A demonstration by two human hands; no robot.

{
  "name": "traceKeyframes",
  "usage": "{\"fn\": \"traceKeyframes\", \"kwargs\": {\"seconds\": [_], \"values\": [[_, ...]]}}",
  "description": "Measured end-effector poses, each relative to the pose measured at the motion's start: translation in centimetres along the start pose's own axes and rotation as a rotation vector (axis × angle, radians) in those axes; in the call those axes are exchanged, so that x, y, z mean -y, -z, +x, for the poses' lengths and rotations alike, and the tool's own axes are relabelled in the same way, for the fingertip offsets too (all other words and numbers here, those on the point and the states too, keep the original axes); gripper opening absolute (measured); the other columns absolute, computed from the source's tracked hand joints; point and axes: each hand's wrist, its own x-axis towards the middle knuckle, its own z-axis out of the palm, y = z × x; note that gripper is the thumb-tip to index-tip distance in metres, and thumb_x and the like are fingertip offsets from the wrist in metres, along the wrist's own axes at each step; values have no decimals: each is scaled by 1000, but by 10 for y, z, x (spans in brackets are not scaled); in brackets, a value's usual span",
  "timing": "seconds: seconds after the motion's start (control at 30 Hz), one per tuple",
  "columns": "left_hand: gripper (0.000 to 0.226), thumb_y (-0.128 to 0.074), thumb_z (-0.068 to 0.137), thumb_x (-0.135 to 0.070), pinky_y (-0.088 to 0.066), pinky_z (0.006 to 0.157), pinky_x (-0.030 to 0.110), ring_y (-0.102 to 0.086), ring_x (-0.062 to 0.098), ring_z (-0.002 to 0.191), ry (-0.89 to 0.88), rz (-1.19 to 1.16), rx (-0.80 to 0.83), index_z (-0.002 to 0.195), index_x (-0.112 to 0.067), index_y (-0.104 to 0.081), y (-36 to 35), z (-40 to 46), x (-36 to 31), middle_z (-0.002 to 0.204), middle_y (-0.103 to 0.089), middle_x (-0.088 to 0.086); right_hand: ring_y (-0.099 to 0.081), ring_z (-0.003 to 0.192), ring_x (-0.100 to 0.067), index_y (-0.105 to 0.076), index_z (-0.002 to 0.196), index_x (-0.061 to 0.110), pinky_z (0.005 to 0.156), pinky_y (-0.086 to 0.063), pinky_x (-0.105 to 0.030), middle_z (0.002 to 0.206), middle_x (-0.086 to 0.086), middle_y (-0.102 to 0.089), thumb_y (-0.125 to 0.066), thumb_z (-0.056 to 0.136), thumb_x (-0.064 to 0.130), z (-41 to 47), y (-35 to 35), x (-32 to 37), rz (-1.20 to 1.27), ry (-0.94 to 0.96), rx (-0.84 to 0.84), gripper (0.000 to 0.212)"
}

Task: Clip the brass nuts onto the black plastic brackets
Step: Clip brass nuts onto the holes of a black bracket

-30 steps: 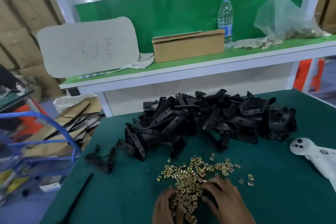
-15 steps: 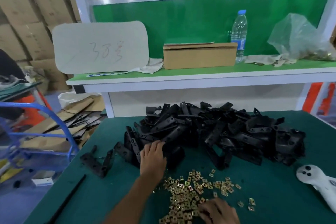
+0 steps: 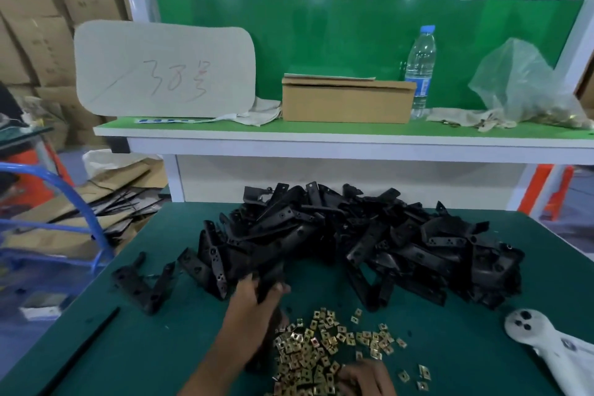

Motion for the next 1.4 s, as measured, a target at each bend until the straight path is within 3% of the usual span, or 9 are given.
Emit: {"fn": "traceKeyframes", "kwargs": {"seconds": [0.07,0.17,0.3,0.47,0.63,0.8,1.07,1.17,1.4], "values": [[14,-66,95,-25,-49,47,28,-60,21,46,168,-305,100,86,-14,-70,-3,-35,1,64,-70,7,-64,99,-1,-72,76,40,84,-37,-3,95,15,-65,-82,81,10,4,-9,3,-137,-35,127,33],[45,-64,76,-53,-30,45,18,-42,9,42,119,-162,64,46,-21,-52,-12,-65,20,46,-39,-7,-66,70,-2,-69,76,32,69,-42,-5,76,14,-65,-98,55,5,-11,-17,5,-255,-46,-21,45],[46,-58,95,-45,-30,54,20,-45,1,53,-75,31,62,55,-23,-58,-23,-70,47,51,-47,-12,-55,89,22,-62,86,50,73,-36,5,82,20,-67,-86,77,18,-23,-19,7,-185,-61,-174,40],[34,-58,92,-52,-44,88,8,-60,-13,111,-270,56,191,125,-57,-62,-28,-75,55,124,-63,-35,-59,62,-1,-65,80,40,60,-44,-11,72,12,-65,-78,85,27,-13,-11,13,284,-266,-214,18],[27,-48,94,-53,-56,73,24,-71,6,87,-312,77,108,116,-59,-62,-28,-83,52,95,-74,-14,-60,66,-14,-71,88,13,51,-46,-25,77,-8,-63,-73,73,16,-2,3,13,1073,-462,-94,16],[30,-43,96,-54,-47,76,17,-65,2,90,-361,24,183,114,-50,-67,-40,-100,52,96,-66,-17,-55,64,-10,-70,82,13,51,-46,-21,77,-5,-56,-66,78,11,-3,5,9,1242,-503,21,6],[36,-71,82,-43,-49,87,14,-65,-1,105,-349,113,286,115,-54,-59,-51,-106,54,112,-67,-25,-50,59,-6,-68,72,20,53,-46,-20,72,3,-55,-80,78,24,-1,23,13,1205,-532,108,14],[27,-63,88,-54,-50,79,14,-66,0,97,-419,166,272,113,-52,-56,-50,-108,53,106,-67,-24,-47,60,-5,-66,74,21,54,-43,-18,68,5,-55,-91,64,41,-2,27,16,1075,-501,141,33],[31,-65,77,-69,-44,56,17,-66,5,67,-360,204,232,95,-44,-62,-50,-107,56,75,-70,-20,-73,94,-18,-75,89,30,77,-58,-26,93,-8,-78,-78,80,30,-11,29,25,707,-399,240,10]]}}
